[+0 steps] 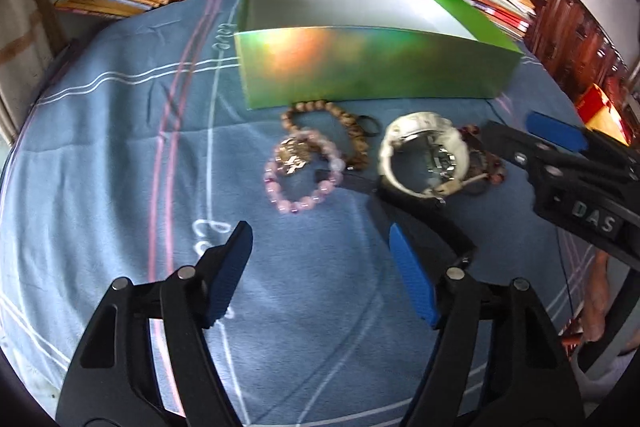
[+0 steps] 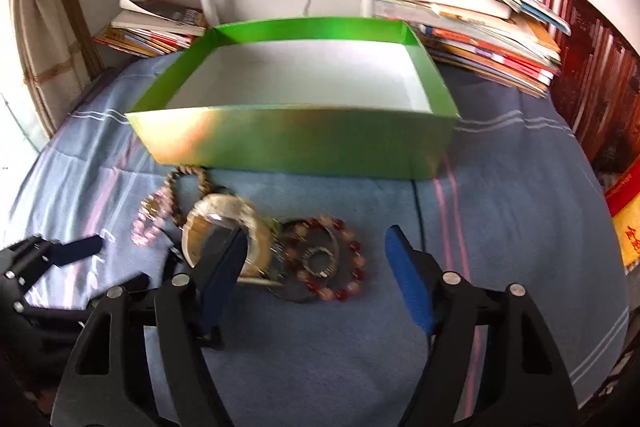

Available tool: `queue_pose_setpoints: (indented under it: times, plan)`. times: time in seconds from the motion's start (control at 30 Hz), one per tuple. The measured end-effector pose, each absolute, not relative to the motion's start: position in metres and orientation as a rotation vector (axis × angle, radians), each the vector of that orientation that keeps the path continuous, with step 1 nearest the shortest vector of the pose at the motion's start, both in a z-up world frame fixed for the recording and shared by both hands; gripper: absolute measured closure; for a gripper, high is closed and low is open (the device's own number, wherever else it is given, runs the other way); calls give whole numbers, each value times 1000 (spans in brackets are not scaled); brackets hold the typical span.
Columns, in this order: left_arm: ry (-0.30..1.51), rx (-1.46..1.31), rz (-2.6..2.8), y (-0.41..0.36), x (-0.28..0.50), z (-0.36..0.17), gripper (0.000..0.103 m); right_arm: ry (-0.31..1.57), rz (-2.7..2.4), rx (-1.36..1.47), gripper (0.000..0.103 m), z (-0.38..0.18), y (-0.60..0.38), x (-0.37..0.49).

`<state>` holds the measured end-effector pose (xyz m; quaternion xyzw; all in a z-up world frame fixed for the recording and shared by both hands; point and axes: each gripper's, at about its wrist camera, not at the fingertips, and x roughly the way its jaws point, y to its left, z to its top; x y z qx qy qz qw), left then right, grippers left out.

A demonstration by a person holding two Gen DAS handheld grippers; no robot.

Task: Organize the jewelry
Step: 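Grasp the black watch with the left tool while the right tool grasps the white watch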

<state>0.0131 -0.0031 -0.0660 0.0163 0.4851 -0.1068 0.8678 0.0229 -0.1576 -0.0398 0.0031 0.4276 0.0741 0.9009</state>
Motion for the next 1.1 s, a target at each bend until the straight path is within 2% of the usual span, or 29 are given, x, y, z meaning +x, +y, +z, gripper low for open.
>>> queue_pose_setpoints:
  times: [0.07,0.13,0.17,0.23,0.3,0.33,0.37,0.4,0.6,0.93,1.03,1.1]
  plan:
    - [1017,22,-251,-6,13,-65,32,902,183,-36,54,-42,-144,30]
    - [1034,12,-283,-10,13,-67,32,946,196,-59,71,-50,-135,41]
    - [1045,12,-293,-13,17,-68,33,960,205,-60,75,-53,-132,44]
    - [1077,15,-317,-20,19,-75,37,993,234,-49,84,-60,-129,48]
    - [1103,20,-322,-24,22,-81,49,987,227,-57,92,-62,-128,47]
    - [1096,34,-311,-25,22,-82,51,985,228,-51,93,-61,-130,46]
    - [1092,48,-300,-26,22,-83,66,984,231,-42,93,-62,-132,46]
    - [1087,65,-287,-27,22,-83,71,984,232,-31,93,-61,-135,45]
    - [1091,52,-275,-17,26,-82,89,955,169,14,93,-54,-162,38]
    - [1040,22,-236,12,25,-64,90,928,6,95,93,-46,-223,24]
    - [1054,27,-258,5,27,-66,82,941,-40,102,93,-52,-231,26]
    - [1072,33,-278,-3,29,-71,74,945,-63,97,93,-55,-235,26]
